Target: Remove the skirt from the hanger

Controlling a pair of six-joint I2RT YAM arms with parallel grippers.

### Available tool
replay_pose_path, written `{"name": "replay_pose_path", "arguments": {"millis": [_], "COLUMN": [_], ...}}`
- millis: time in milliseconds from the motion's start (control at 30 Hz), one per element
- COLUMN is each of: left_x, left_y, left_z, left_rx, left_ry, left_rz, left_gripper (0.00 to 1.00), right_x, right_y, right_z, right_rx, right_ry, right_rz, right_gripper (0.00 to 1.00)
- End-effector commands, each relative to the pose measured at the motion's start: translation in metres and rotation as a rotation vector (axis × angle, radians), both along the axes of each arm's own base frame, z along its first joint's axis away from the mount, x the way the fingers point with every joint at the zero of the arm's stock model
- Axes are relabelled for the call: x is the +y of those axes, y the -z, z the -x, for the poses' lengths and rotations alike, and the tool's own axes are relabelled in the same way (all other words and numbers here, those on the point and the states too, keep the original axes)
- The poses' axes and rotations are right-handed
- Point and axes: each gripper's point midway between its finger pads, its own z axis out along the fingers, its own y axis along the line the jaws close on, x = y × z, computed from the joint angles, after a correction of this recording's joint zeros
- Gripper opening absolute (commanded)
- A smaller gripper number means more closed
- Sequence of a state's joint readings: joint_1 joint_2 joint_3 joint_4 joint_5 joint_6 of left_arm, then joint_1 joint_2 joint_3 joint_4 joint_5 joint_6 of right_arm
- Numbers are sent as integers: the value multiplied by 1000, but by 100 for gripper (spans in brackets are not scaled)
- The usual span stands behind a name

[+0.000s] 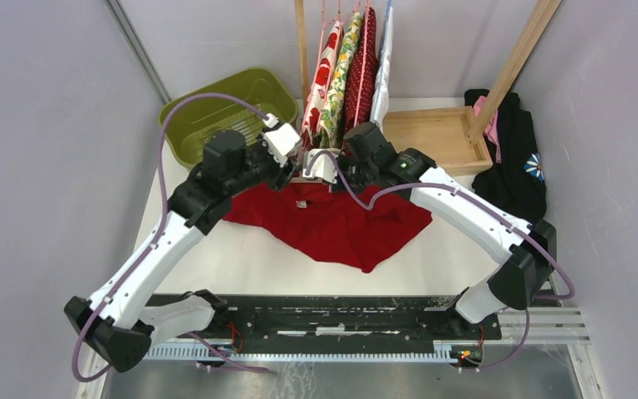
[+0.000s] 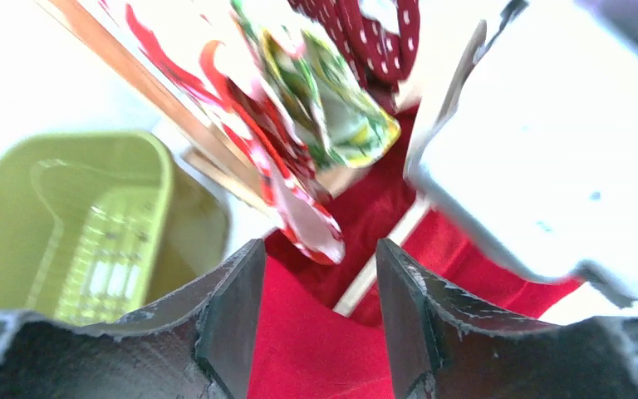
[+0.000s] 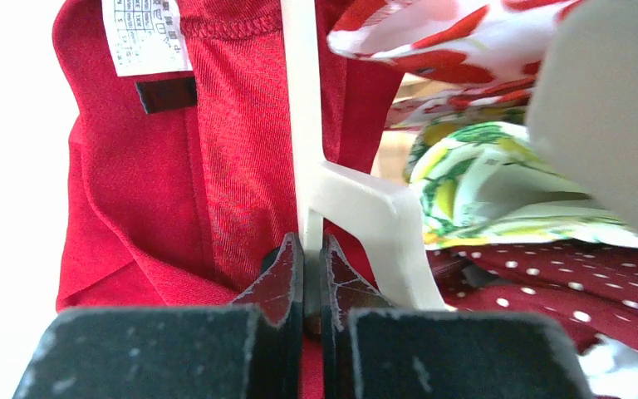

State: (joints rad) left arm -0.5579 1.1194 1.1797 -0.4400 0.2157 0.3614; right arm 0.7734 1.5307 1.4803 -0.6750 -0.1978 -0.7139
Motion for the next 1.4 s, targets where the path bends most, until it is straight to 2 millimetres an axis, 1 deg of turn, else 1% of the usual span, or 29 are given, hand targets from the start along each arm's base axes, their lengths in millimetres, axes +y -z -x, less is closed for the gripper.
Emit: {"name": "replay_pose_path", "arguments": {"millis": [0, 100, 300, 367, 433, 633, 767, 867, 967, 1133, 1200, 1233, 1333, 1367], "left_x": [15, 21, 12, 8, 4, 3, -5, -8, -9, -15, -16, -18, -16, -13], "left_y": [-83, -69, -36, -26, -18, 1, 11, 23, 35, 46, 51, 54, 62, 64], "left_z": [-9, -14, -11, -9, -6, -6, -1, 1, 1, -1, -1, -1, -3, -5], "left_rx": [-270, -251, -79, -17, 44, 181, 267, 322, 361, 402, 417, 424, 436, 434], "left_ry": [-88, -126, -147, -158, -165, -229, -216, -216, -219, -202, -194, -190, -200, -214], "left_rz": [88, 55, 106, 137, 162, 172, 190, 175, 143, 113, 99, 92, 66, 54], "left_gripper": [61, 61, 59, 53, 50, 48, 46, 46, 46, 45, 38, 31, 6, 4], "right_x": [-5, -8, -12, -14, -16, -19, -20, -20, -19, -21, -22, -22, -23, -23], "right_y": [3, -1, -12, -14, -16, -18, -20, -21, -20, -19, -20, -21, -21, -22], "right_z": [1, 2, 1, 0, 1, 0, -2, -2, -3, -1, -1, -1, 0, 0], "right_rx": [41, 31, 12, 2, -2, -15, -32, -35, -35, -34, -38, -39, -41, -43], "right_ry": [52, 55, 75, 85, 91, 106, 112, 110, 110, 112, 113, 112, 114, 115], "right_rz": [-6, -7, -7, -3, -2, -5, -3, -3, -5, -1, -3, -3, -3, -3], "right_gripper": [1, 1, 1, 1, 1, 1, 1, 1, 1, 1, 1, 1, 1, 1]}}
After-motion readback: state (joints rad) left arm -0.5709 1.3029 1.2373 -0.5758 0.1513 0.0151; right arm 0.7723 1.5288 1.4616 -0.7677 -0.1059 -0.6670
